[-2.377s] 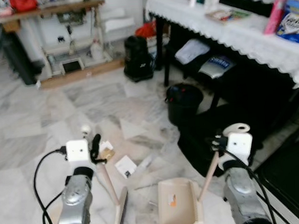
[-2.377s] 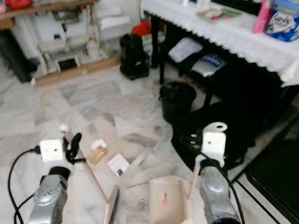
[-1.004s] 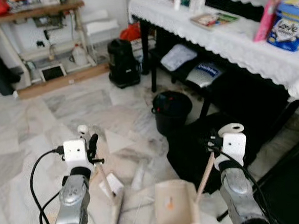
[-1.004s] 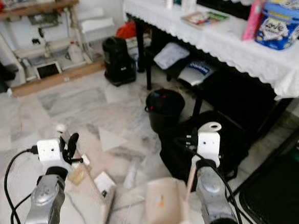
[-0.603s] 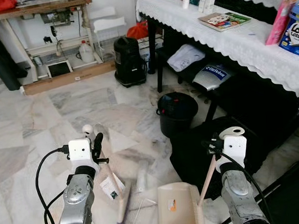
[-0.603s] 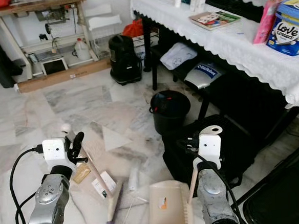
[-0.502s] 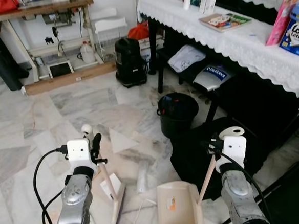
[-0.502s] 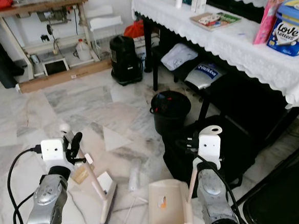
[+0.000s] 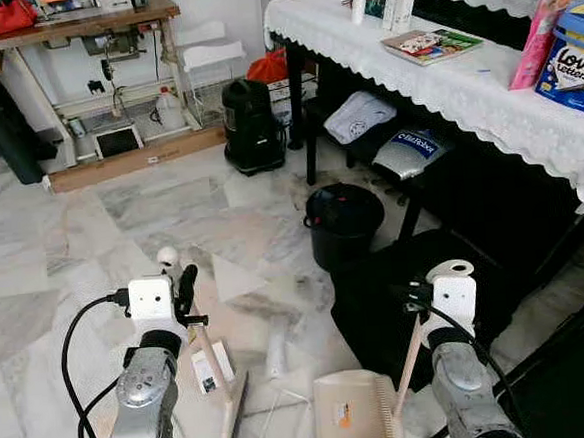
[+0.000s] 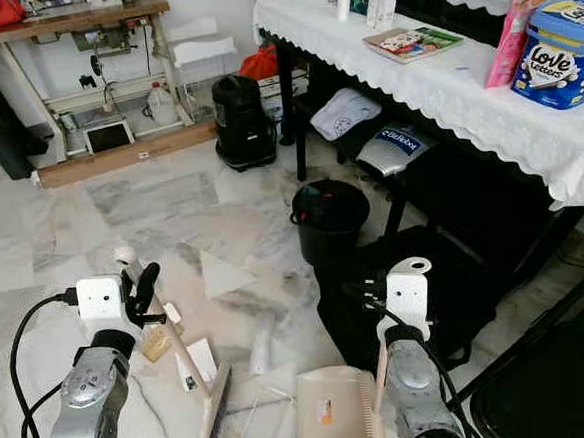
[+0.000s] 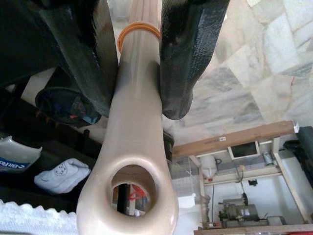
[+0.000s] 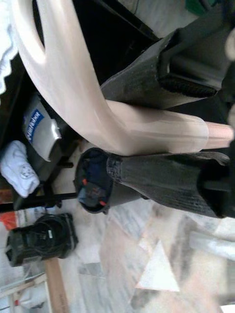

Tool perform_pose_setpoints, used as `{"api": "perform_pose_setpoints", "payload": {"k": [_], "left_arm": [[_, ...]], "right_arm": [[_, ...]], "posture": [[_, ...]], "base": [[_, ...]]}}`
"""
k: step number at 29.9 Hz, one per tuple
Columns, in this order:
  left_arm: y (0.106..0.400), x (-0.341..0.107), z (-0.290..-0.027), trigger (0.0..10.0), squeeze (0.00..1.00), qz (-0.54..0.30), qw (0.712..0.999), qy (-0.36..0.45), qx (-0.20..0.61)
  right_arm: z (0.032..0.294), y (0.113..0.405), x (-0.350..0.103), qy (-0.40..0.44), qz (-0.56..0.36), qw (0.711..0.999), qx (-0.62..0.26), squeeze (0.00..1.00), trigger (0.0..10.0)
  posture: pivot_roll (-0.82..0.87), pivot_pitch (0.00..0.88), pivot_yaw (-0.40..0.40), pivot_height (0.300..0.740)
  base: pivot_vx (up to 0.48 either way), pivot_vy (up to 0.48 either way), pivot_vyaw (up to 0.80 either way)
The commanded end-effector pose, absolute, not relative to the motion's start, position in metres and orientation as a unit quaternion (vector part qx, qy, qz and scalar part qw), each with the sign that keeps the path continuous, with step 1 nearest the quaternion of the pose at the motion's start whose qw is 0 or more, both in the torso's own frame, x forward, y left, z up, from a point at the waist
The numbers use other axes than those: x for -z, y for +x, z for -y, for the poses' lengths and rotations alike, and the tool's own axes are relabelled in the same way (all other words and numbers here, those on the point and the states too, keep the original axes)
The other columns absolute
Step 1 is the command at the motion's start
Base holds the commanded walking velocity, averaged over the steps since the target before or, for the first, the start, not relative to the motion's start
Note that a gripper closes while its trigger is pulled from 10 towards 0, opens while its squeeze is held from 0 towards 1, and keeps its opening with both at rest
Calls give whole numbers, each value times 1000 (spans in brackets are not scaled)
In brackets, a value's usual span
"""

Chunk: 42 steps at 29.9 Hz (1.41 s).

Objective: Sweep floor

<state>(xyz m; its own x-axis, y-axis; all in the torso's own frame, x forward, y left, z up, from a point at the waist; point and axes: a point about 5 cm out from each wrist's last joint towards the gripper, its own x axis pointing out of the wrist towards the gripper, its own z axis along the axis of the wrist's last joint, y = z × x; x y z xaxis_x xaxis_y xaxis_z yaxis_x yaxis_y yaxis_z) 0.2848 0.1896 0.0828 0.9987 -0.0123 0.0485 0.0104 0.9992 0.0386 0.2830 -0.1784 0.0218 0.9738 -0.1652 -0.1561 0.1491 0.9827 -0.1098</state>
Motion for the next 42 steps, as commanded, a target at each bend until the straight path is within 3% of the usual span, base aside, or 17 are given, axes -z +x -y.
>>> {"api": "perform_pose_setpoints", "payload": {"k": [1, 26, 42], "left_arm": [[285, -92, -193, 10000, 0, 41, 999, 27, 11], [283, -70, -192, 10000, 0, -69, 995, -10, 65], [292, -74, -199, 10000, 0, -93, 975, -200, 32]], "right_arm": [[172, 288, -26, -51, -66, 994, 69, 0, 10000], [168, 279, -13, -55, -85, 993, 64, 0, 10000], [166, 284, -17, -52, -80, 994, 59, 0, 10000]], "posture": [[4, 0, 9, 740], [8, 0, 24, 740], [3, 0, 25, 740]], "base": [[0, 0, 0], [0, 0, 0], [0, 0, 0]]}}
